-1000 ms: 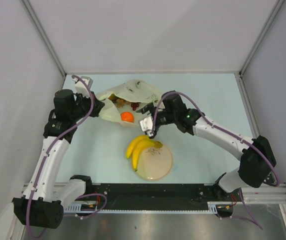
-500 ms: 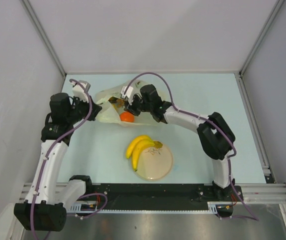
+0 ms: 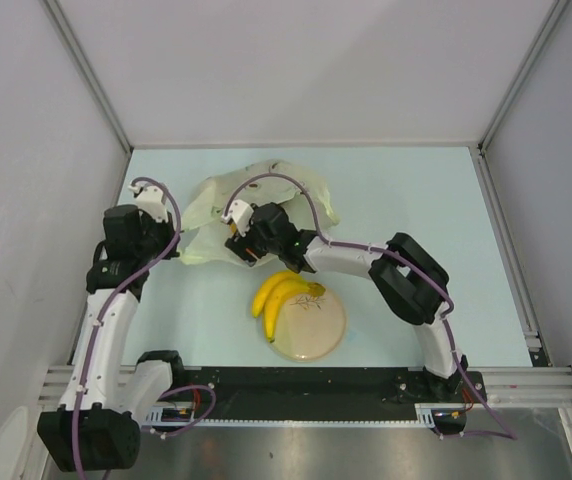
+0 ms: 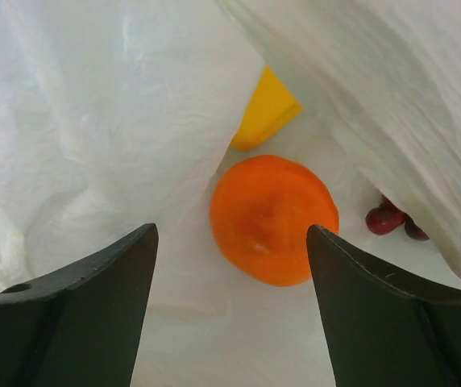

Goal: Take the fake fruits out of the plastic bag
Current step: Take out the fake fruit from the plastic bag.

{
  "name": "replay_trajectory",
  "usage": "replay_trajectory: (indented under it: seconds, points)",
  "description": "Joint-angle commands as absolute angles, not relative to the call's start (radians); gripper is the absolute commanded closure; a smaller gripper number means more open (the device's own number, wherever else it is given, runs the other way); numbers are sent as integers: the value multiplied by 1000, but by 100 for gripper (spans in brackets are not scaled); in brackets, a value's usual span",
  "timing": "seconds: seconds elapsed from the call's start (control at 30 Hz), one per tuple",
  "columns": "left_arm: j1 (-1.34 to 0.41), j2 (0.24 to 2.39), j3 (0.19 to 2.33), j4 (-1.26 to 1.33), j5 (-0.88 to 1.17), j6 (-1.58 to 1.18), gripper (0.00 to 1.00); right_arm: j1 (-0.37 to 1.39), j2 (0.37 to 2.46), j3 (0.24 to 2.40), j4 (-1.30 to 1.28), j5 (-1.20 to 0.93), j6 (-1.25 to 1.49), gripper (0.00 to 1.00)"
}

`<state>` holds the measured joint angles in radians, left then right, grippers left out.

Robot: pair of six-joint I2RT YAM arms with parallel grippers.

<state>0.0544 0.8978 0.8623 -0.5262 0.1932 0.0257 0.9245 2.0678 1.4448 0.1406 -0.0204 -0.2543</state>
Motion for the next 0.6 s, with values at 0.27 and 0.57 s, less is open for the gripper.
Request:
replay_trajectory:
  seconds: [0.27, 0.57]
  points:
    - [63, 856, 831, -594, 247, 6, 100, 890, 2098, 1471, 262, 112, -224, 15]
    - [63, 857, 870, -572, 350, 6, 100, 857, 2172, 1543, 207, -37, -166, 5]
